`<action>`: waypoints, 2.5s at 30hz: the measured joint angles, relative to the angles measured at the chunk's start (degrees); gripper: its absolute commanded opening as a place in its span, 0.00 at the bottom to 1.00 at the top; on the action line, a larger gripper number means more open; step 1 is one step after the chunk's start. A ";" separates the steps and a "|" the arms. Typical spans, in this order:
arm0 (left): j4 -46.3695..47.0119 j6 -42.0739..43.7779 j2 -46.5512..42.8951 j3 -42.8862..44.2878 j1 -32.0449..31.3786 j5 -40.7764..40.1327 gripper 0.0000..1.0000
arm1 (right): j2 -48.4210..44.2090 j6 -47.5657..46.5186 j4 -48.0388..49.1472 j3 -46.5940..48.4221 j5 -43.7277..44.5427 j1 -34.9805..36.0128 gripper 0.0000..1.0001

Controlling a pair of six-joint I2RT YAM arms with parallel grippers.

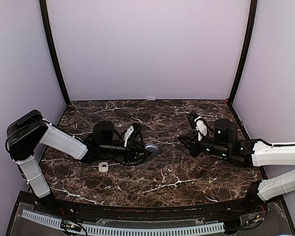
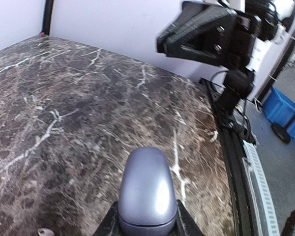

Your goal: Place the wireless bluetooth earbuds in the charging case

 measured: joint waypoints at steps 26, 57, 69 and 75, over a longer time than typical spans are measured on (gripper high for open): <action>-40.89 -23.12 30.73 47.01 -1.18 -1.46 0.36 | -6.64 7.32 -1.18 -7.13 7.41 -8.00 0.08; -67.19 -14.84 -1.18 33.38 -1.77 -38.66 0.99 | 1.27 5.86 -0.46 -2.40 3.58 -8.68 0.09; -81.33 -27.58 -14.56 19.34 -1.55 -58.05 0.99 | 7.28 3.26 2.64 1.53 3.19 -8.74 0.09; -83.97 -35.08 -14.58 13.68 -1.40 -56.15 0.99 | 8.55 1.92 4.02 2.78 3.69 -8.74 0.08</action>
